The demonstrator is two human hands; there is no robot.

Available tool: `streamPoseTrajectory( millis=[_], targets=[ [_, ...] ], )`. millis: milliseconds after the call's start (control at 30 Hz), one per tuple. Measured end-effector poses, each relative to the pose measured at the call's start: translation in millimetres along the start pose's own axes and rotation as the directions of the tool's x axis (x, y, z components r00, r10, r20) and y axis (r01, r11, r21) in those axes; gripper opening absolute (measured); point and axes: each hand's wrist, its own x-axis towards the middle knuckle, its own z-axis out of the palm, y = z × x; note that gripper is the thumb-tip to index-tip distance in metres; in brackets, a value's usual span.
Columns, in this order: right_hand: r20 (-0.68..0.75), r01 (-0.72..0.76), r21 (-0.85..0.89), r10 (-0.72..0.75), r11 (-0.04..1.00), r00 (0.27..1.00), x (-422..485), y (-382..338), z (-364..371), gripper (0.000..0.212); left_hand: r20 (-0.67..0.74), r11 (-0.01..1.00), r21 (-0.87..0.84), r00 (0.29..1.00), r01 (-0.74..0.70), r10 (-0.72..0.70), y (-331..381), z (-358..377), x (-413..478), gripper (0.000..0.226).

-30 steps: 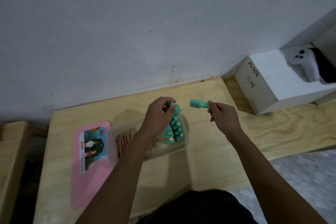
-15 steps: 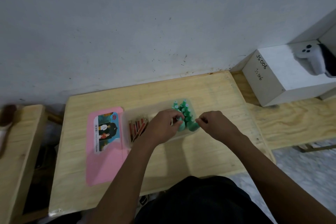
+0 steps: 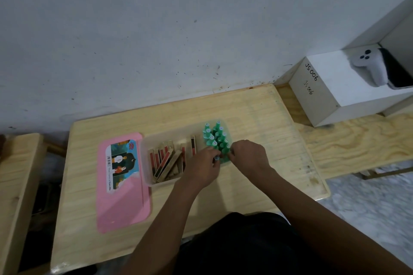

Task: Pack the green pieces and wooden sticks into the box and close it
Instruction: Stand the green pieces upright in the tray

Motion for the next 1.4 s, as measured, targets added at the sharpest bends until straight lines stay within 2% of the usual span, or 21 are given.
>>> streamPoseTrajectory(
  millis=[100,333,567,900,1067,1167,1267,1400],
  targets=[
    [-0.019,-0.005,-0.012,0.004,1.0,1.0,1,1,3,0.023,0.007,0.999,0.029,1.0,0.017,-0.017,-1,5,2,0.021],
    [0.009,0.043,0.116,-0.044,0.992,0.999,1,15,-2,0.03,0.01,0.998,0.051,0.999,0.044,-0.044,-5,7,6,0.025],
    [0.072,0.024,0.17,-0.036,0.985,0.997,3,19,-9,0.021,0.021,0.997,0.042,0.998,0.062,-0.063,-7,10,11,0.028],
    [0.057,-0.012,0.211,0.0,0.977,0.998,-4,19,-2,0.026,0.049,0.972,-0.178,0.988,0.156,-0.15,-12,13,10,0.024],
    [0.039,-0.015,0.214,0.006,0.977,0.999,-6,17,1,0.026,0.029,0.92,-0.302,0.967,0.249,-0.253,-13,16,8,0.025],
    [0.02,-0.008,0.213,0.004,0.977,1.0,-7,18,1,0.025,0.014,0.91,-0.322,0.963,0.26,-0.27,-13,17,8,0.02],
    [-0.06,0.016,0.229,-0.003,0.973,0.998,-7,20,-1,0.025,-0.039,0.892,-0.354,0.949,0.279,-0.313,-14,18,7,0.011],
    [-0.074,0.047,0.26,-0.029,0.964,0.997,-4,18,-3,0.028,-0.17,0.901,-0.323,0.919,0.289,-0.356,-16,20,7,0.022]
  ],
)
